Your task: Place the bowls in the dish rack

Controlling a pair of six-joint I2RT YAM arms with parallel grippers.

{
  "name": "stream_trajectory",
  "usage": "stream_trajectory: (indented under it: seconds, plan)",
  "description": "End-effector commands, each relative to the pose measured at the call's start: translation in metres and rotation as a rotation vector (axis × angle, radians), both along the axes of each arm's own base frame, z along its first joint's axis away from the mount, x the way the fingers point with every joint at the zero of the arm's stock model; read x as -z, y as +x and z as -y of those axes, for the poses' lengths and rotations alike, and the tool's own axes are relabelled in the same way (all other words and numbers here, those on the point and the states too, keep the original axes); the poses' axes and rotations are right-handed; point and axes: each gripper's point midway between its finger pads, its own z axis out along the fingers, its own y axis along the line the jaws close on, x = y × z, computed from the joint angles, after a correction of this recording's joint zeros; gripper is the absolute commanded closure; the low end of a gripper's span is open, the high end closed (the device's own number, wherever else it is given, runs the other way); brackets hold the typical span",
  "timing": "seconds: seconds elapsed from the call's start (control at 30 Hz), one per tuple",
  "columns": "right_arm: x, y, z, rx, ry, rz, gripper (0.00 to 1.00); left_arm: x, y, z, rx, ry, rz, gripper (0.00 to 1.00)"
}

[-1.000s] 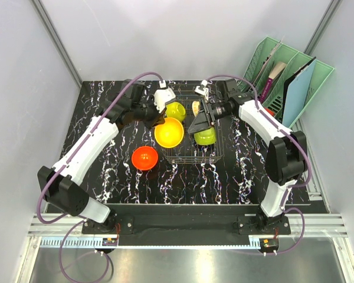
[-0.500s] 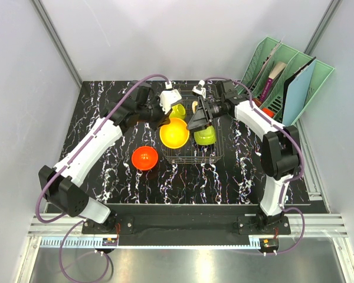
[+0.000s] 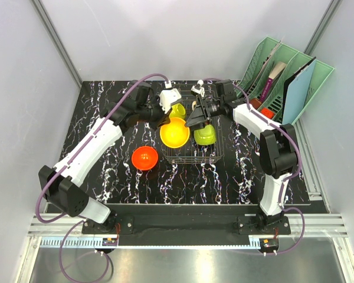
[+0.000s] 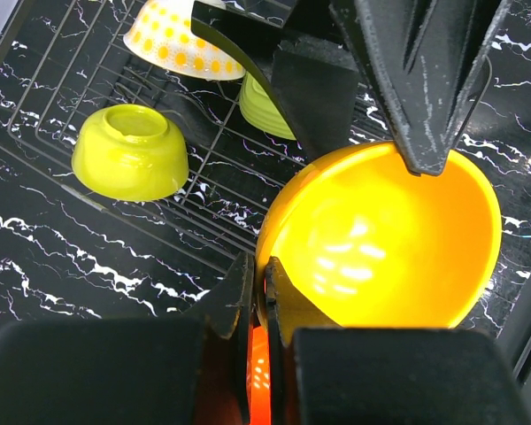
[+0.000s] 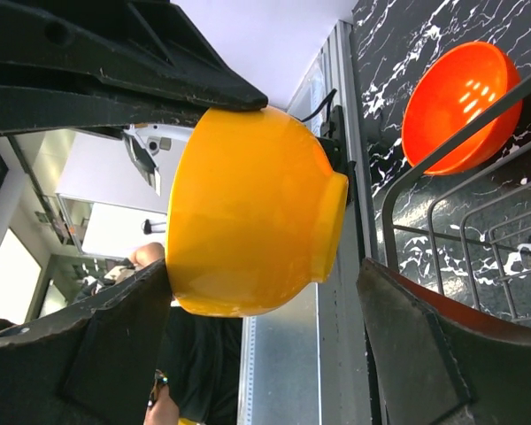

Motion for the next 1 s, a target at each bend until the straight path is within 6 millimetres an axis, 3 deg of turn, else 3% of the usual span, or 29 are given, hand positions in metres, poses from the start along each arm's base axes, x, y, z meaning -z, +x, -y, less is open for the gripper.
stream_trajectory:
  seconds: [0.0,0.67,0.97]
  plan:
    - [-0.019,-0.015,0.009,-0.139,0.1,-0.013,0.1,-0.043,0.007,0.008,-0.001,-0.081,0.111,1.0]
    - [-0.019,-0.03,0.003,-0.205,0.08,0.024,0.15,-0.032,0.007,0.011,0.004,-0.065,0.093,1.0]
    - [-0.02,-0.042,0.01,-0.233,0.084,0.031,0.15,-0.04,0.011,0.005,-0.018,-0.048,0.135,1.0]
